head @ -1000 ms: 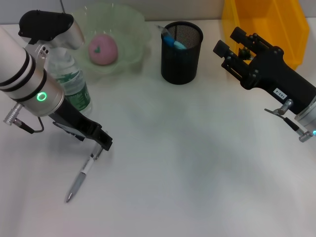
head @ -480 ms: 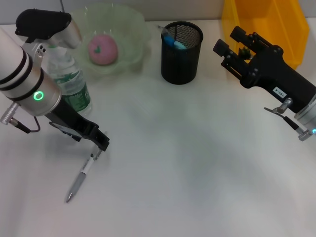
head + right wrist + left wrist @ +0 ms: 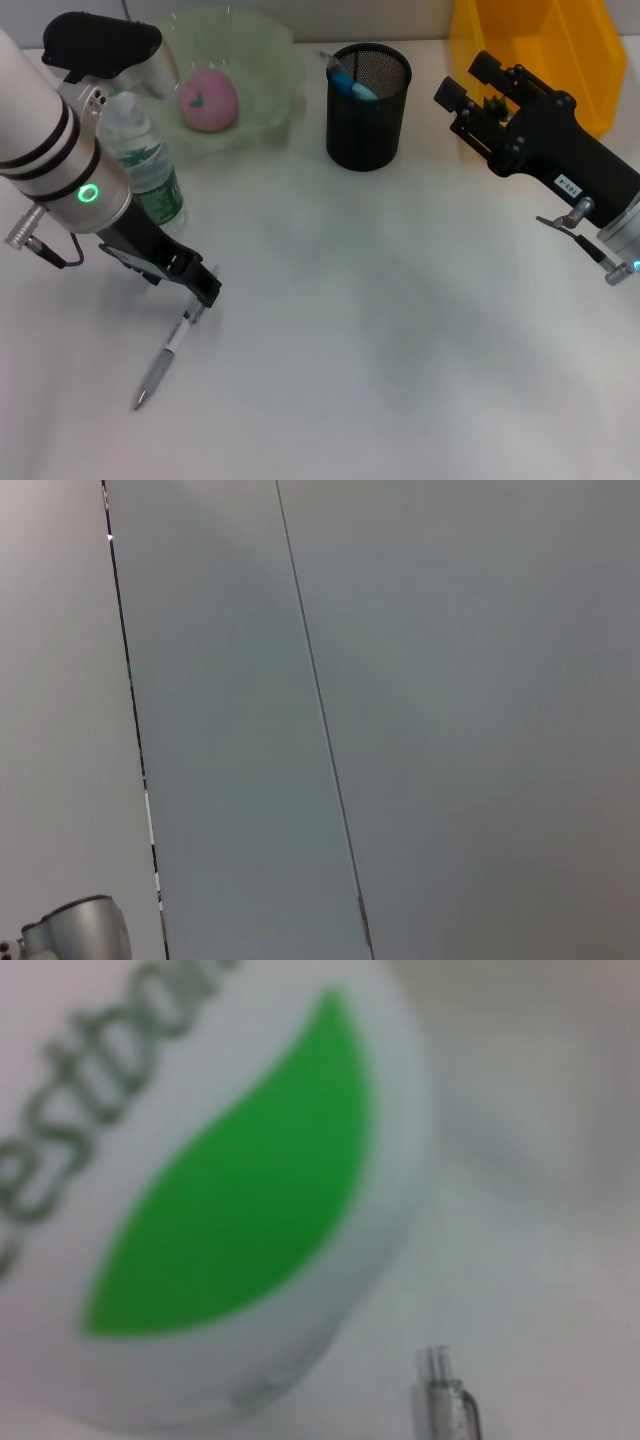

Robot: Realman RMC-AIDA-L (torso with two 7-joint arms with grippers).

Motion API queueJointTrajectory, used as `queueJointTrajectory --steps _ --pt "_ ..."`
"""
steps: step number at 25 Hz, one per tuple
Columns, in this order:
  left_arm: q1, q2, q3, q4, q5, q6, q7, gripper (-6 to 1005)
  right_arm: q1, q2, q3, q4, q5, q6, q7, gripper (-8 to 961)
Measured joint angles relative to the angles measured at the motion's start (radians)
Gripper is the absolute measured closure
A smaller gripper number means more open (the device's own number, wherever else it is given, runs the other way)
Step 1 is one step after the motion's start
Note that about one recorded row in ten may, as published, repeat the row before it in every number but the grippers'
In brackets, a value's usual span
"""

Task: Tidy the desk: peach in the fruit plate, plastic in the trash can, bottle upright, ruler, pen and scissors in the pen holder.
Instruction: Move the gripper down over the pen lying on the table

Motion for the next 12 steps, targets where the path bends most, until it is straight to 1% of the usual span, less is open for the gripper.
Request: queueJointTrajectory --steps 4,12 --pt "0.003 -0.001 0.037 0.03 -0.028 0.014 -0.017 227 0.0 0.0 0.0 0.0 0.0 0.0 0.0 371" --pt "0.002 -0.002 0.04 0.02 -0.046 0.004 -0.017 227 -0.003 0.0 0.0 0.0 0.0 0.0 0.0 371"
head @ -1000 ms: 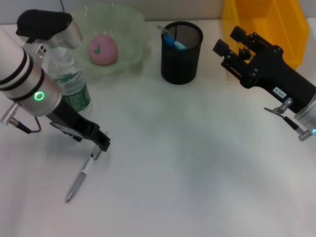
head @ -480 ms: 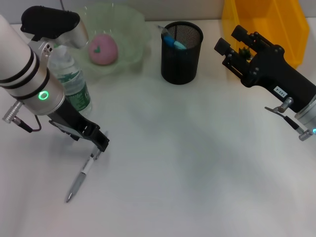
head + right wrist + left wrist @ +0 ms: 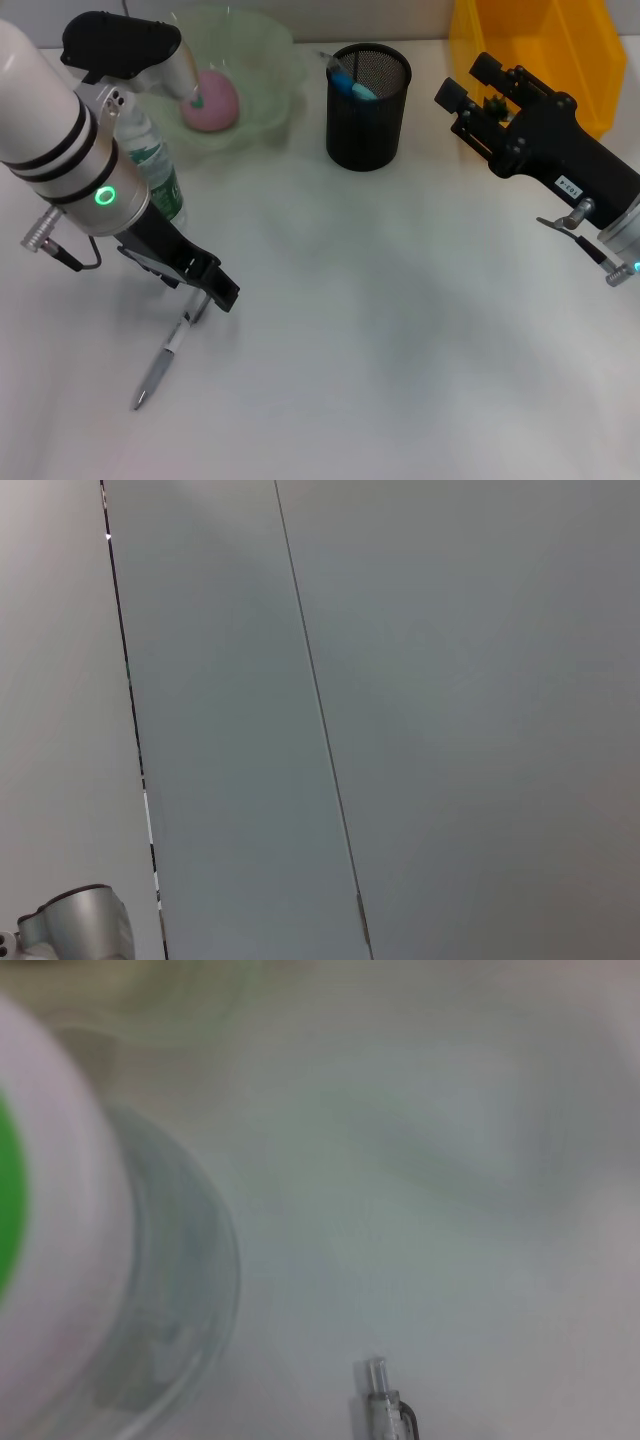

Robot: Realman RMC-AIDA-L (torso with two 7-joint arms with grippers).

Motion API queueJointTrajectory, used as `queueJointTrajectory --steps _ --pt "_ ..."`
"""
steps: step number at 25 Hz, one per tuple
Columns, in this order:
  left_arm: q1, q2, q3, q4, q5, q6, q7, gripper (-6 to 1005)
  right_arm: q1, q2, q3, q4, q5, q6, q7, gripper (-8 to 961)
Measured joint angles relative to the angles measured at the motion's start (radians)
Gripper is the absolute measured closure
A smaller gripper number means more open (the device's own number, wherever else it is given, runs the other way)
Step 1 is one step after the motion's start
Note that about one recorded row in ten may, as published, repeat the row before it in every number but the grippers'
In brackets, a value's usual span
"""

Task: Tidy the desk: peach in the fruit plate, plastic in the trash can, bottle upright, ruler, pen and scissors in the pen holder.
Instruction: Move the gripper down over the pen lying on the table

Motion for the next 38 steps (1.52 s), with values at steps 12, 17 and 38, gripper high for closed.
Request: queueJointTrajectory --steps 12,17,38 --pt "-0.001 0.0 0.025 -0.039 0.003 -0.027 0.0 228 0.0 0.002 0.0 0.0 0.0 0.0 0.0 371" --pt "-0.002 0.0 0.028 -0.042 0.005 -0.032 0.0 228 0.0 0.002 0.0 0.0 0.0 0.0 0.0 372" --pt "-0.002 0.0 0.039 -0.054 0.003 -0.051 0.0 229 0.0 0.002 0.0 0.0 0.0 0.0 0.0 372"
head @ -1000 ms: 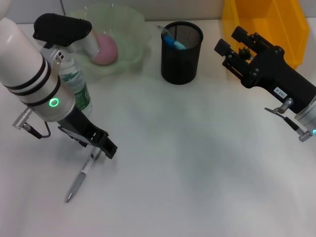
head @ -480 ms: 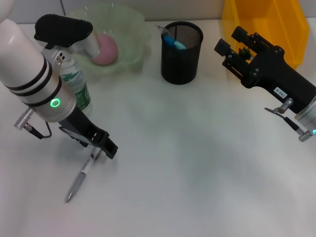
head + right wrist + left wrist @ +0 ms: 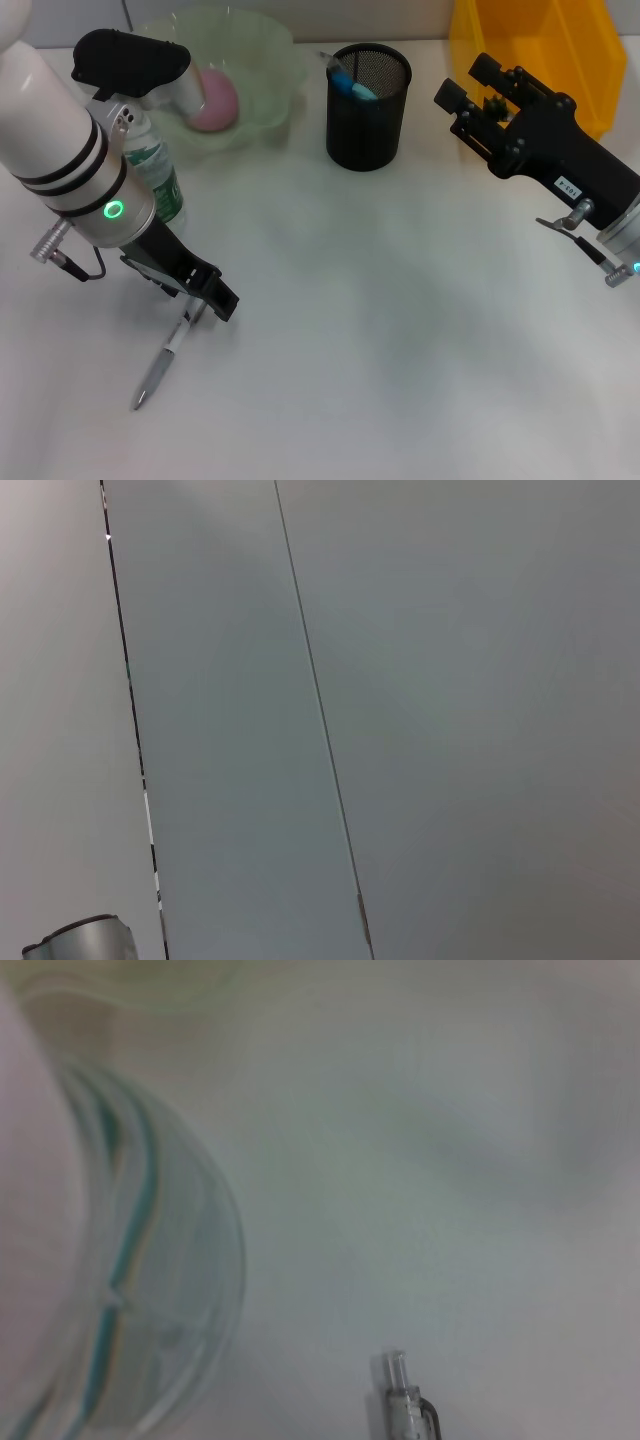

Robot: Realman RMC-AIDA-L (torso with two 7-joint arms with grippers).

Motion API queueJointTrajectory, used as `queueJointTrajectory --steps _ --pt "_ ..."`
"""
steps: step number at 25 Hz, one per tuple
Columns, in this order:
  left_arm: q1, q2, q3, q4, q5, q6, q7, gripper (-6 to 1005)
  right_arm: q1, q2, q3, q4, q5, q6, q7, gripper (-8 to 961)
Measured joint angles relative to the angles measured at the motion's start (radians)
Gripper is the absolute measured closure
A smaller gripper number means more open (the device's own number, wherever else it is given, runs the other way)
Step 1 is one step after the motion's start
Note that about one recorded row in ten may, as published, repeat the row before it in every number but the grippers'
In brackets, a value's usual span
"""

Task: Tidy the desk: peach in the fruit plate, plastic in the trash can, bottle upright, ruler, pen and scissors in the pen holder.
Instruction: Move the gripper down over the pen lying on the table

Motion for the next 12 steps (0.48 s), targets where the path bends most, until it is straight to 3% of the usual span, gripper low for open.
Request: queueJointTrajectory --steps 12 --pt "0.002 0.0 0.0 -0.02 0.003 -0.005 -0.001 229 0.0 0.0 0.0 0.002 0.0 0.0 0.0 373"
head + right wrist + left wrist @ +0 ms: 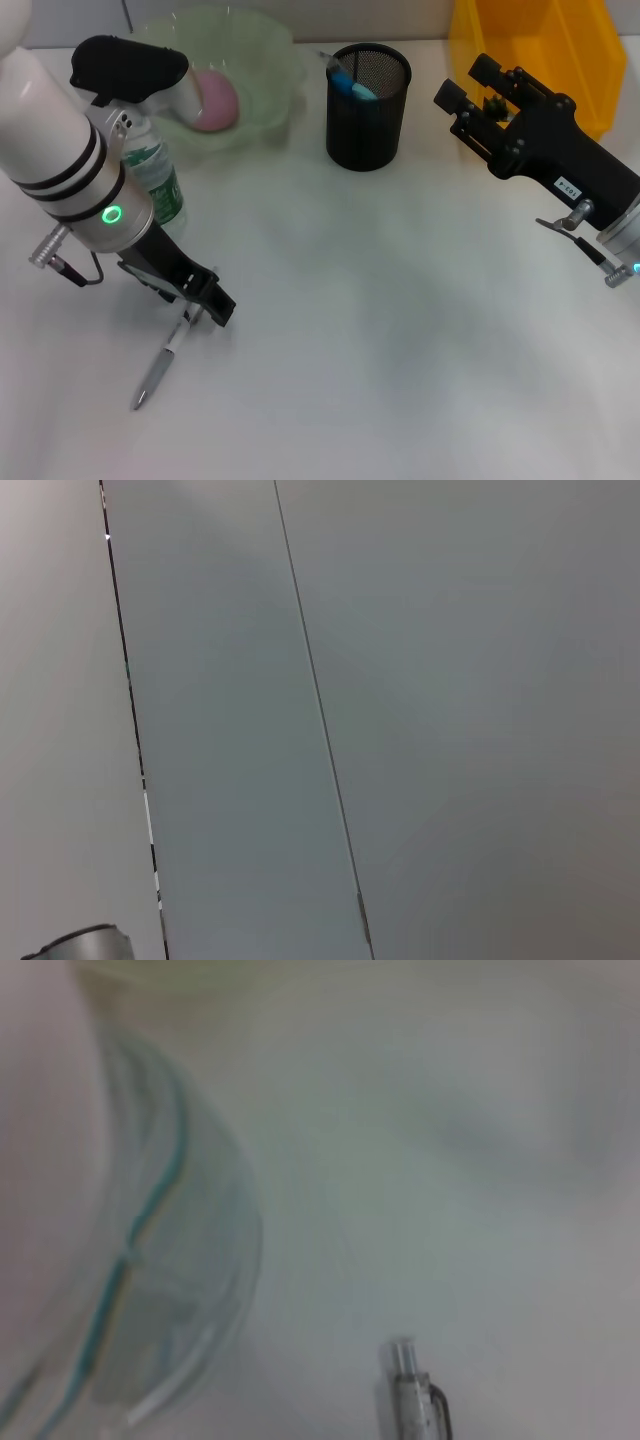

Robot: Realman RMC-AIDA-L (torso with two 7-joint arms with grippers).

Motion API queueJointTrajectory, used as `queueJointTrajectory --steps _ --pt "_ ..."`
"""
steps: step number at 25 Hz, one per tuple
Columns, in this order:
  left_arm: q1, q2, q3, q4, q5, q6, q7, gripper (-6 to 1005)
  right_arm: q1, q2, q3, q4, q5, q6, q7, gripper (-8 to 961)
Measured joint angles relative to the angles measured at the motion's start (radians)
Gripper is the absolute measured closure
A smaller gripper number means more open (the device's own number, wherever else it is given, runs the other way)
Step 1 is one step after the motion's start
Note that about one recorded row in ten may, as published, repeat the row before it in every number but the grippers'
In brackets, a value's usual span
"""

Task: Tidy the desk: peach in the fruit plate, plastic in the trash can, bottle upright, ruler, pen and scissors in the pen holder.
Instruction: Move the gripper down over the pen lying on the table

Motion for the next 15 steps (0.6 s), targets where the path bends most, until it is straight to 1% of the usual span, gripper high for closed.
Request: queueJointTrajectory --steps 15 --pt "0.003 0.0 0.005 -0.011 0.001 -0.011 0.001 231 0.0 0.0 0.0 0.006 0.0 0.0 0.001 373"
